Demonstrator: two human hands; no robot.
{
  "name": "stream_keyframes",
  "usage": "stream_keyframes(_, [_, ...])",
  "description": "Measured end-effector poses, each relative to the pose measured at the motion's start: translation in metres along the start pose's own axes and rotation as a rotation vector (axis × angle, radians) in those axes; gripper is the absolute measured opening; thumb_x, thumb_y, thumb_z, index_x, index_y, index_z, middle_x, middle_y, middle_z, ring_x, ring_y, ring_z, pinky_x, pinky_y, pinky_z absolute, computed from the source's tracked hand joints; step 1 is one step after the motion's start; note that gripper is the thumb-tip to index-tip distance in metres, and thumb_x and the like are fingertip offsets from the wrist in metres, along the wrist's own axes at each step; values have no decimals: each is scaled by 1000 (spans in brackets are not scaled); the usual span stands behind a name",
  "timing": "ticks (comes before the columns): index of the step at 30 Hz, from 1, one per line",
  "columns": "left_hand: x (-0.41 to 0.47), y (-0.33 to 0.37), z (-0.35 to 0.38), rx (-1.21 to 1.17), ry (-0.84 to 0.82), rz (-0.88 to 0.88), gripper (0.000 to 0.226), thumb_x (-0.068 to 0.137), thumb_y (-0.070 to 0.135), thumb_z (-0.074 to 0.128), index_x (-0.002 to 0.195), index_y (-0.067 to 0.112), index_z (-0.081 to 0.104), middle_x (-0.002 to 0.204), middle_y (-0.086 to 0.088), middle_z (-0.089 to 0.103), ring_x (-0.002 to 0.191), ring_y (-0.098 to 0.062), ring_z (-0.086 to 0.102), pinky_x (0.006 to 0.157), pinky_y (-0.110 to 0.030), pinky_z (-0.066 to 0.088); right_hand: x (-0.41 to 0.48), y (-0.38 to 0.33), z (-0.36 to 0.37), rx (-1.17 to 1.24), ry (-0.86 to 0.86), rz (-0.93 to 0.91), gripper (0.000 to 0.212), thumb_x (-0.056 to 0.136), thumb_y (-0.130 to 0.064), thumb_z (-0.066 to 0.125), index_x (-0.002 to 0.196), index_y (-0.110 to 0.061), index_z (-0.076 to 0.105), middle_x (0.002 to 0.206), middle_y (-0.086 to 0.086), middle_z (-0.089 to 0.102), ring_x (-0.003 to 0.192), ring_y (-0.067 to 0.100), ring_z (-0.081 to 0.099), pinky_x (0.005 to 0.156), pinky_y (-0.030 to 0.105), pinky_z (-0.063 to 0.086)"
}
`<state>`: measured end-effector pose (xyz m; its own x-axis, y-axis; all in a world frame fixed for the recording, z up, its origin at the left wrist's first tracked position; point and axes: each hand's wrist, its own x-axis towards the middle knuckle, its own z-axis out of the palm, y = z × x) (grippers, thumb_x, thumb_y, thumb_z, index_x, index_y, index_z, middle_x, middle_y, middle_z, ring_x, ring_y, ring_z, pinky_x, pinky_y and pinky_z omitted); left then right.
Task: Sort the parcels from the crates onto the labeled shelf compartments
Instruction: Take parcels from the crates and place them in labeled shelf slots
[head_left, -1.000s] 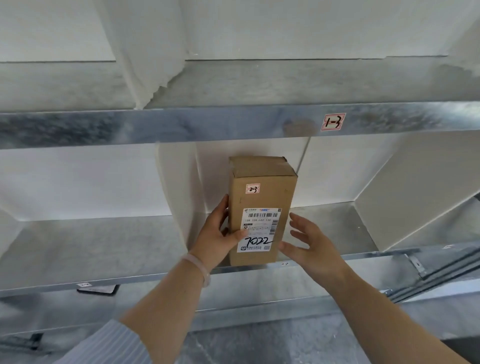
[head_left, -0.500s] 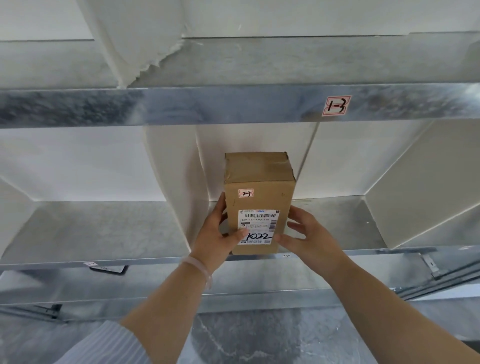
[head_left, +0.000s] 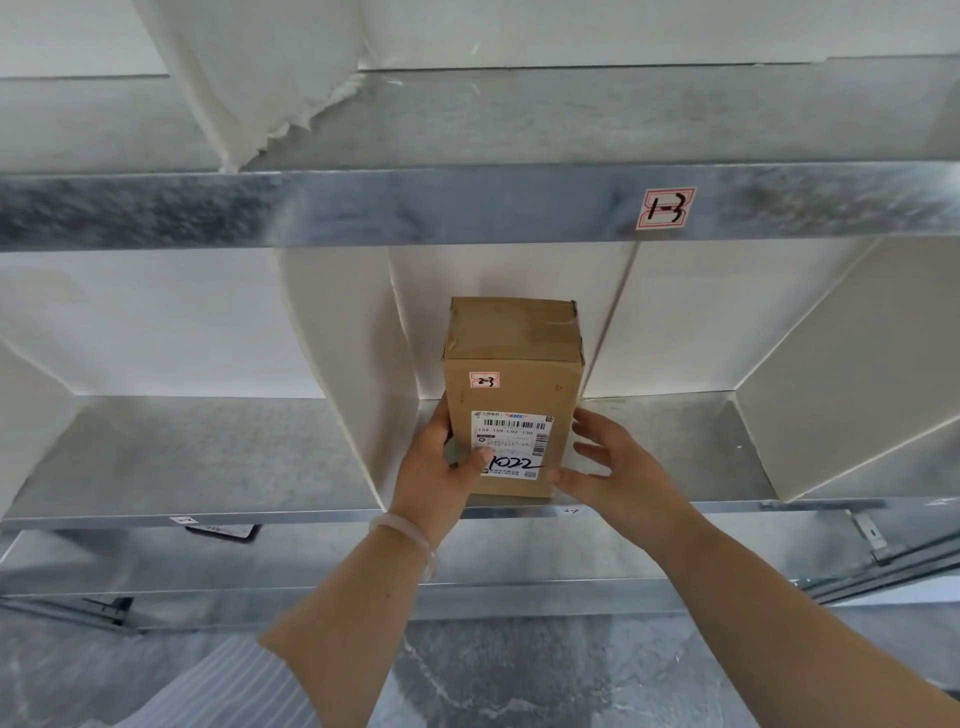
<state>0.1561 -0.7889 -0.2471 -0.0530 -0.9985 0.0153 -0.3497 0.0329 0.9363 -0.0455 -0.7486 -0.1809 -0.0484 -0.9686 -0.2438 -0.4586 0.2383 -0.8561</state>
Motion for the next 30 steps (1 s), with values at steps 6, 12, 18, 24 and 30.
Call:
stream_keyframes(6, [-5, 5, 3, 13, 32, -54, 58, 91, 16, 69, 141, 34, 47, 118, 26, 66, 117, 0, 57, 98, -21, 50, 0, 3, -4, -31, -12, -39, 80, 77, -42, 78, 144, -36, 36, 143, -15, 47, 127, 10, 49, 104, 34, 41])
stream_keyframes(12, [-18, 21, 0, 26, 59, -82, 73, 85, 38, 72, 149, 37, 37, 129, 18, 64, 128, -14, 54, 106, -47, 49, -10, -2, -16, 19, 20, -102, 90, 70, -42, 82, 146, -30, 35, 145, -11, 46, 128, 8, 48, 105, 33, 43])
stream_keyframes(18, [-44, 40, -10, 175, 145, -51, 76, 87, 44, 71, 150, 48, 28, 147, 10, 48, 138, -19, 42, 112, -52, 41, -32, -8, -32, -16, 264, -331, 74, 79, -34, 78, 142, -38, 40, 140, -12, 45, 125, 7, 47, 107, 32, 42])
stream_keyframes(24, [-99, 69, -20, 398, 242, 24, 66, 93, 28, 68, 150, 27, 37, 151, 0, 45, 134, -24, 45, 114, -38, 37, -61, -8, -24, -303, 315, -739, 65, 77, -29, 77, 136, -19, 50, 137, 1, 50, 128, 16, 43, 108, 20, 31])
stream_keyframes(30, [-160, 64, -59, 663, 356, 58, 65, 91, 41, 67, 149, 28, 42, 153, 1, 44, 139, -24, 42, 114, -42, 39, -82, -22, 29, -415, -12, -824, 68, 82, -44, 72, 141, -31, 43, 147, -9, 41, 134, 12, 36, 112, 32, 34])
